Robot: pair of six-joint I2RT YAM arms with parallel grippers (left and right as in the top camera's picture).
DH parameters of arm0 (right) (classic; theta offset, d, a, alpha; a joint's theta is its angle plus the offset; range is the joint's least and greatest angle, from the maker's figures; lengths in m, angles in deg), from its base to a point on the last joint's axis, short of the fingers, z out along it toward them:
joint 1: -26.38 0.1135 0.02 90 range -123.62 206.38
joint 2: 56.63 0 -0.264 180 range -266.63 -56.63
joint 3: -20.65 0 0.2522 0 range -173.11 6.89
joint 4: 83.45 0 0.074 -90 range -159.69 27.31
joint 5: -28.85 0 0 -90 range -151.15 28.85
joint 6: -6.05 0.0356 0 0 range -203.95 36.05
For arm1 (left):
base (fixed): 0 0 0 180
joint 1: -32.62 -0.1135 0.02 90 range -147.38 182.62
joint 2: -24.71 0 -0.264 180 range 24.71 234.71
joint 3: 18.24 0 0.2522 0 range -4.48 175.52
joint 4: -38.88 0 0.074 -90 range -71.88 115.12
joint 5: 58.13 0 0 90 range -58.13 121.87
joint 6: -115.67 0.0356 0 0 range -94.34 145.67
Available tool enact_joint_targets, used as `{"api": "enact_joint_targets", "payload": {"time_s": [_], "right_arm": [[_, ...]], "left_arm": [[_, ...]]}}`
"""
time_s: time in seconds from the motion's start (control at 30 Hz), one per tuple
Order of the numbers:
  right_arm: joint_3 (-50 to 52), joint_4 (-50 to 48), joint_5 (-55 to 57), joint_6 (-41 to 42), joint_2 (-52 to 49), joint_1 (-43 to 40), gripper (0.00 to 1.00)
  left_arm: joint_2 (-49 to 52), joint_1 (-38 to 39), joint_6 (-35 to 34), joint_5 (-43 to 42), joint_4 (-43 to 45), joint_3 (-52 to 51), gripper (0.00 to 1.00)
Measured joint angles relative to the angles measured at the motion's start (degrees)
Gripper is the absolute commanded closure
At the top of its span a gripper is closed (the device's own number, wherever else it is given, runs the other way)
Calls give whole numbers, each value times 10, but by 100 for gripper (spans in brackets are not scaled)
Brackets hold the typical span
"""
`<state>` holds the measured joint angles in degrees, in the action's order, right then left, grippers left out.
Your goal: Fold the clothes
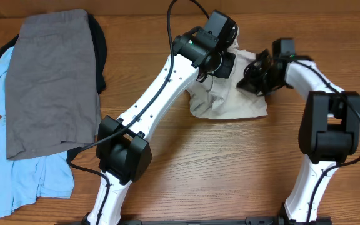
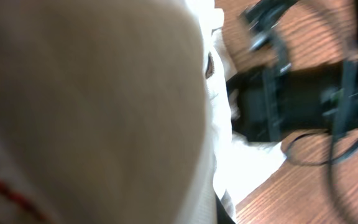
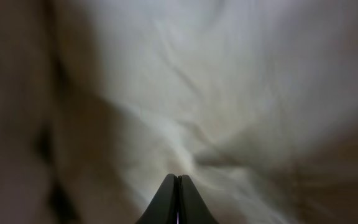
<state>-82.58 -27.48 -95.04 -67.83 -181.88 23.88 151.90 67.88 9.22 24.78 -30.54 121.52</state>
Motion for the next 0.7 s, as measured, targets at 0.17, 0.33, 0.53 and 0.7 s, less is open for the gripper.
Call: {"api": "enact_joint_targets", "payload": {"time_s": [0.17, 0.33, 0.53, 0.7], "right_arm": [[-66, 37, -16, 24, 37, -36, 67], [-120, 45, -19, 31, 118, -77, 60], [-128, 108, -11, 13, 141, -107, 44], [-127, 163, 54, -29, 141, -94, 32]], "left_arm": [[0, -1, -6, 6, 0, 0, 5], [0, -1, -11, 5, 6, 0, 0], [0, -3, -12, 4, 28, 1, 0], [0, -28, -12, -2, 3, 7, 0]]}}
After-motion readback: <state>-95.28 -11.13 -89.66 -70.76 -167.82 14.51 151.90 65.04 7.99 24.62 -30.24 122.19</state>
